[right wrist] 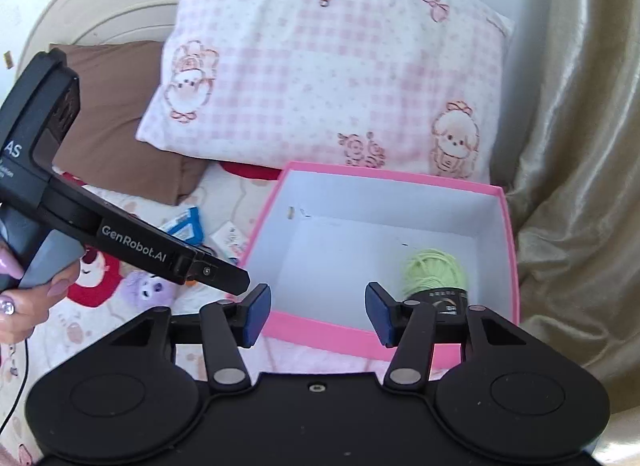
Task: Organize objects
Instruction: 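Open the left tool to release the yarn and withdraw, then reach the left tool to the purple plush toy and grasp it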
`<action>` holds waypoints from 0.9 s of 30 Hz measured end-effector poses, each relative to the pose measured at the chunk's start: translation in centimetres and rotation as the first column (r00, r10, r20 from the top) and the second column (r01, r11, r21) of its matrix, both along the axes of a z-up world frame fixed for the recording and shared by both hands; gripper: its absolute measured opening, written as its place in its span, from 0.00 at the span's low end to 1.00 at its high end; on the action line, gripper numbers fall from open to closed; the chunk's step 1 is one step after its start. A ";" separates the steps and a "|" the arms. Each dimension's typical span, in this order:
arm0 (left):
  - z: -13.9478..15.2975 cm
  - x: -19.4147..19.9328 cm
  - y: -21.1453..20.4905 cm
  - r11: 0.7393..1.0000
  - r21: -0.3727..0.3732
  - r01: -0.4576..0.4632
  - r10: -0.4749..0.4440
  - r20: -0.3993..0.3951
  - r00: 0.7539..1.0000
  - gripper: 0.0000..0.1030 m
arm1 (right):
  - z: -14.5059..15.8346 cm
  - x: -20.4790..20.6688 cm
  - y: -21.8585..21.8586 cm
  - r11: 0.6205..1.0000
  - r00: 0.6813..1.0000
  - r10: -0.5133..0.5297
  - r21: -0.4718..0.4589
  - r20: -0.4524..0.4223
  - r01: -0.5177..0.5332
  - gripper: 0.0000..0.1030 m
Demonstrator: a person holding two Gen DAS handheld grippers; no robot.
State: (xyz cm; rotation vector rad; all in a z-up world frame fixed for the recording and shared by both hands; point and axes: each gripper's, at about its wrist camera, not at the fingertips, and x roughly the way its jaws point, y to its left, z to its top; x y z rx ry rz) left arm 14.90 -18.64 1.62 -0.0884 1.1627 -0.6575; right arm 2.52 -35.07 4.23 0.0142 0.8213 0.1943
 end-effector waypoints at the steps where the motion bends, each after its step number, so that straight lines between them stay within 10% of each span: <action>1: 0.7 -0.3 1.1 1.000 0.011 -0.007 0.007 0.005 1.000 0.51 | 0.3 -0.3 0.8 1.000 1.000 0.025 0.004 0.007 -0.025 0.58; 12: 3.7 -2.3 10.0 0.996 0.053 -0.072 0.068 0.073 0.995 0.57 | 0.6 -2.2 8.7 0.965 0.963 0.262 -0.001 0.061 -0.262 0.71; 27: -6.1 -1.3 18.4 0.984 0.056 -0.170 0.168 0.027 0.985 0.66 | -9.3 1.2 17.2 0.937 0.937 0.349 0.002 -0.037 -0.349 0.76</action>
